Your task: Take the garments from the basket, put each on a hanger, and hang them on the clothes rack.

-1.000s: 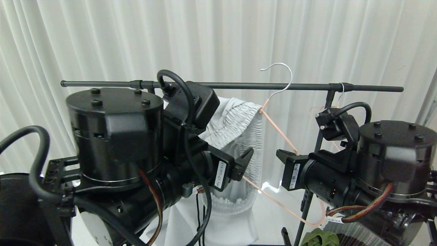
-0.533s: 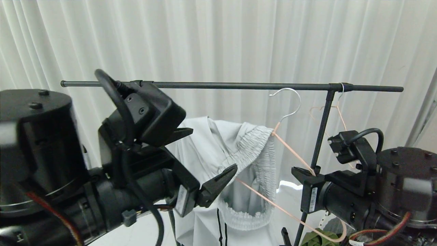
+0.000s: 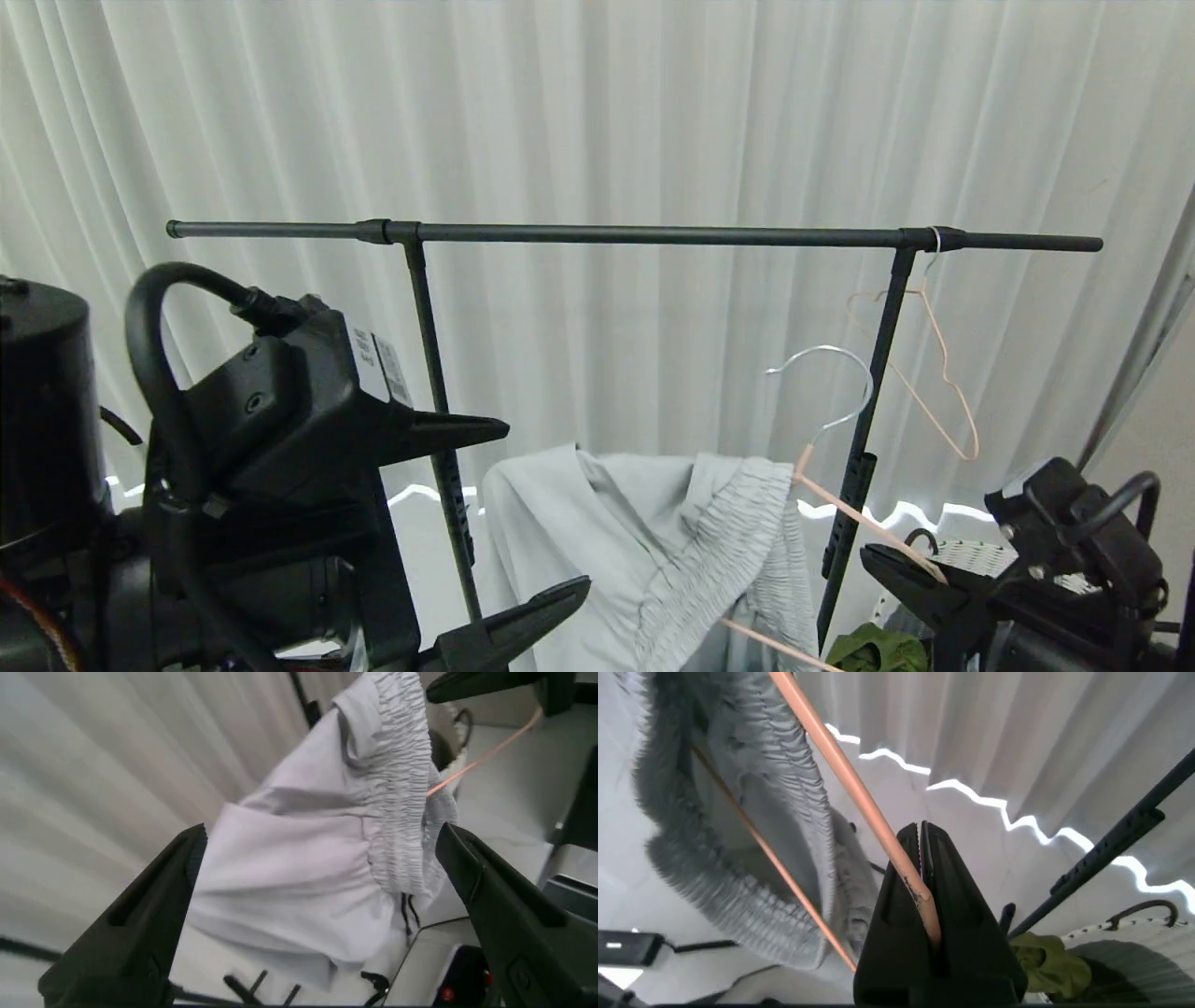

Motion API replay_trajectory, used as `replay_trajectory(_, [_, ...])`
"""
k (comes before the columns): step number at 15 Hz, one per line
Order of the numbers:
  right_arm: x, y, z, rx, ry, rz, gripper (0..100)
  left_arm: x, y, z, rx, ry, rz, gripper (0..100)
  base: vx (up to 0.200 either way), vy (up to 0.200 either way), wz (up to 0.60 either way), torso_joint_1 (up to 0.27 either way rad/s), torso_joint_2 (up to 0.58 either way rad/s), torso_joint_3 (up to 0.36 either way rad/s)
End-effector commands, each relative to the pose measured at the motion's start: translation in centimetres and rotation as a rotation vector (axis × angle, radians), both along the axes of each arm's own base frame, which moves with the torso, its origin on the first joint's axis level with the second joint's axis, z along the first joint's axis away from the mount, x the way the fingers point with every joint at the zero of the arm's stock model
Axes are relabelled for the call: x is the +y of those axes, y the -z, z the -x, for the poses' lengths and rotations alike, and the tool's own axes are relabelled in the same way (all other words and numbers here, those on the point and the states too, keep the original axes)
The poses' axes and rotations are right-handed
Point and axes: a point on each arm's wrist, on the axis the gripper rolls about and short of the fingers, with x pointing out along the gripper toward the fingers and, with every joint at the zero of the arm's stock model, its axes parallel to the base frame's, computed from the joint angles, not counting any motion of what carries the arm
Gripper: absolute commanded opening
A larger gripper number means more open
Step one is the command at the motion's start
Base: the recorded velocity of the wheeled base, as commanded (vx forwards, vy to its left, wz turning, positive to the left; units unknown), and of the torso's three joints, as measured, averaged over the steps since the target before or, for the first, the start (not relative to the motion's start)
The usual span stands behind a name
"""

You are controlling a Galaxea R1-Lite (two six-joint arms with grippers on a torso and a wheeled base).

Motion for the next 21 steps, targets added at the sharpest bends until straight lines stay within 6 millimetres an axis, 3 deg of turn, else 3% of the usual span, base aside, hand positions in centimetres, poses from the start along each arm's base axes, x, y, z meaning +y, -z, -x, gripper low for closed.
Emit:
replay_trajectory(1, [-0.9, 0.6, 1.8, -0.008, -0.072, 0.017, 0, -1.3, 0.7, -1.0, 0.033, 0.053, -0.029, 100, 0.0, 0.0, 0.0, 0.0, 0.0, 0.0])
replay_trajectory(7, [-1.1, 1.0, 3.3, -0.029, -0.164, 0.045, 0, -3.3, 3.8, -1.3, 0.088, 0.254, -0.124, 100, 0.0, 0.0, 0.0, 0.0, 0.0, 0.0])
replay_trajectory(17, [-0.7, 0.6, 4.1, -0.064, -0.233, 0.059, 0, -5.0, 6.2, -1.4, 0.187, 0.329, -0.174, 100, 0.0, 0.0, 0.0, 0.0, 0.0, 0.0])
replay_trajectory(18, [-0.6, 0.6, 4.0, -0.07, -0.233, 0.051, 0, -5.1, 6.3, -1.5, 0.19, 0.328, -0.177, 0, 0.0, 0.0, 0.0, 0.0, 0.0, 0.0])
replay_trajectory(21, [-0.6, 0.4, 4.0, -0.085, -0.235, 0.041, 0, -5.1, 6.3, -1.5, 0.19, 0.328, -0.177, 0, 0.0, 0.0, 0.0, 0.0, 0.0, 0.0])
